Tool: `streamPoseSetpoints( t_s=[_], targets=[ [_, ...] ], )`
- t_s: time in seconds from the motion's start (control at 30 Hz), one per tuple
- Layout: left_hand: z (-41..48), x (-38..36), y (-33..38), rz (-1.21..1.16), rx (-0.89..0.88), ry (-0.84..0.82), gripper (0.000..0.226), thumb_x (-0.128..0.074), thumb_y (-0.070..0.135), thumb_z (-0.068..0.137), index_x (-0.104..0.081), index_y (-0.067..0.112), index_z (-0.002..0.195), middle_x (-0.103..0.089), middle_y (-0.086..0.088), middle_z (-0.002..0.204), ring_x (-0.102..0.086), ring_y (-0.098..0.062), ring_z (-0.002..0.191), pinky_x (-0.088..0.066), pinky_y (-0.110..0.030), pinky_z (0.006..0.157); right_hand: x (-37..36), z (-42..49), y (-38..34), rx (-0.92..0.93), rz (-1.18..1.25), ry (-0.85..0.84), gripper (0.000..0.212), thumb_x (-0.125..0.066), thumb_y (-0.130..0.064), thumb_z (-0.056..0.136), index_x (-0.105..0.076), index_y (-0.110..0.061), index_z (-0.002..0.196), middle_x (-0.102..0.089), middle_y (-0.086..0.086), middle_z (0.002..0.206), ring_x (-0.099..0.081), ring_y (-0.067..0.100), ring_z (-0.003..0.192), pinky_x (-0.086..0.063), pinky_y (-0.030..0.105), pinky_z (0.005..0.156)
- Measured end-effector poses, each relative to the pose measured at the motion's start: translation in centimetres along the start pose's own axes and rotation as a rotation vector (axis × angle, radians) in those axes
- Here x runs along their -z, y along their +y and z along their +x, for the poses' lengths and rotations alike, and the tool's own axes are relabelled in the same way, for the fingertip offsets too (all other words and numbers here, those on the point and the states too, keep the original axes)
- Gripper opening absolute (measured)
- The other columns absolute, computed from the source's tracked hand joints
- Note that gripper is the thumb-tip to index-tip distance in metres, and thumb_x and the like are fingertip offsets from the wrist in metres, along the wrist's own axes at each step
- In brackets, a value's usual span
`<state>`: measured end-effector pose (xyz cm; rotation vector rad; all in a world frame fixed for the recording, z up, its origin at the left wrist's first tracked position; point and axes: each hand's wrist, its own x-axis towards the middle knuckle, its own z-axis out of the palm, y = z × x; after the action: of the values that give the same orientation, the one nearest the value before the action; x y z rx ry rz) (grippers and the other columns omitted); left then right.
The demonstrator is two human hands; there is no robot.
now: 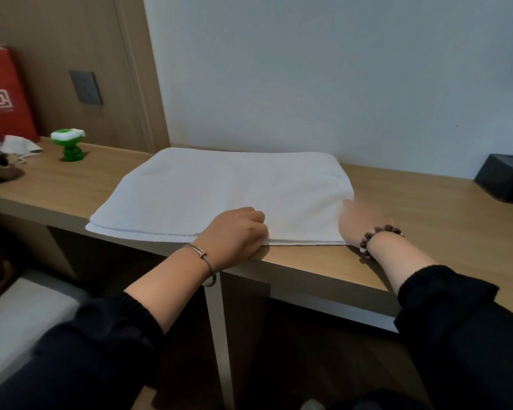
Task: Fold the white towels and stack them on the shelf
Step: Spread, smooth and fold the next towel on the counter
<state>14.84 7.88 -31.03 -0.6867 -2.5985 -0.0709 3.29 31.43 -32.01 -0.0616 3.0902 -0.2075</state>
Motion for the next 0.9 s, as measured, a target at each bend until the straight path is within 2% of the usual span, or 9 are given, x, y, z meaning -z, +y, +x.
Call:
streamPoseSetpoints(
  t_s=[0.2,0.27,0.33,0.4,0.5,0.6,0.7,0.83,0.9],
  targets=[
    [-0.7,-0.7,1.2,-0.432,0.289,0.112,0.012,-0.066,0.008,0.085,-0.077,0.012,0.088,-0.060,0.002,0.081,-0.057,-0.014,0.076,-0.045,-0.025,0.068,0.6,-0.2,0.4,-0.091,-0.085,-0.006,0.052,-0.022,-0.025,0.095,-0.027,-0.027,0.146,-0.035,0.009,0.146,-0.032,0.034,0.132,-0.025,0.058,0.103],
    [-0.6,-0.9,1.5,-0.473,0.342,0.107,0.011,-0.068,0.007,0.083,-0.077,0.012,0.086,-0.057,0.007,0.079,-0.058,-0.013,0.075,-0.044,-0.022,0.069,1.1,-0.6,0.0,-0.151,-0.203,0.046,0.052,-0.025,-0.027,0.095,-0.026,-0.023,0.148,-0.025,0.011,0.153,-0.021,0.035,0.139,-0.016,0.061,0.108],
    [-0.2,-1.1,1.8,-0.482,0.370,0.104,0.010,-0.069,0.007,0.082,-0.077,0.011,0.084,-0.057,0.009,0.079,-0.058,-0.013,0.077,-0.044,-0.020,0.070,1.5,-0.6,-1.3,-0.065,-0.307,0.180,0.060,-0.031,-0.025,0.096,-0.010,-0.020,0.152,-0.003,0.011,0.160,-0.002,0.034,0.146,-0.004,0.061,0.112],
    [0.0,-1.3,2.1,-0.480,0.377,0.111,0.009,-0.069,0.007,0.082,-0.077,0.010,0.085,-0.060,0.005,0.082,-0.059,-0.014,0.078,-0.044,-0.023,0.072,1.3,-0.6,-4.0,0.139,-0.225,0.269,0.065,-0.035,-0.019,0.094,-0.004,-0.018,0.152,0.004,0.008,0.160,0.004,0.029,0.147,-0.001,0.056,0.115],
    [0.2,-1.3,2.4,-0.437,0.342,0.103,0.009,-0.069,0.010,0.083,-0.077,0.011,0.087,-0.063,0.001,0.086,-0.059,-0.015,0.079,-0.045,-0.026,0.073,0.3,-1.1,-7.5,0.313,-0.039,0.164,0.054,-0.023,-0.024,0.098,-0.012,-0.020,0.151,-0.006,0.002,0.160,-0.005,0.025,0.146,-0.007,0.053,0.116],
    [0.2,-0.8,1.9,-0.352,0.276,0.047,0.013,-0.065,0.018,0.087,-0.075,0.013,0.094,-0.063,0.000,0.092,-0.057,-0.015,0.084,-0.043,-0.024,0.073,-1.1,-0.8,-7.7,0.300,-0.036,0.034,0.053,-0.013,-0.038,0.099,-0.014,-0.026,0.151,-0.008,-0.001,0.160,-0.007,0.025,0.146,-0.006,0.055,0.115],
    [-0.7,-0.1,0.3,-0.057,0.155,0.036,0.019,-0.055,0.019,0.092,-0.072,0.013,0.096,-0.061,-0.004,0.093,-0.054,-0.022,0.087,-0.045,-0.033,0.065,-1.4,-0.3,-7.4,0.300,-0.034,0.021,0.055,-0.011,-0.043,0.099,-0.012,-0.028,0.151,-0.003,-0.002,0.161,-0.005,0.024,0.146,-0.004,0.054,0.115],
    [-2.0,1.1,-0.7,0.092,0.066,0.083,0.005,-0.065,0.002,0.082,-0.066,0.004,0.077,-0.060,-0.011,0.075,-0.056,-0.030,0.069,-0.044,-0.035,0.046,-1.6,-0.3,-7.5,0.295,-0.017,0.026,0.056,-0.012,-0.044,0.098,-0.012,-0.027,0.151,-0.003,-0.003,0.161,-0.005,0.024,0.146,-0.005,0.054,0.116],
    [-1.8,1.6,-0.3,0.096,0.009,0.086,0.014,-0.073,-0.005,0.071,-0.062,0.003,0.067,-0.057,-0.011,0.066,-0.053,-0.028,0.059,-0.041,-0.029,0.041,-1.6,-0.3,-7.4,0.289,-0.012,0.027,0.057,-0.012,-0.045,0.098,-0.012,-0.026,0.151,-0.004,-0.003,0.161,-0.006,0.023,0.146,-0.006,0.054,0.116]
  ],
)
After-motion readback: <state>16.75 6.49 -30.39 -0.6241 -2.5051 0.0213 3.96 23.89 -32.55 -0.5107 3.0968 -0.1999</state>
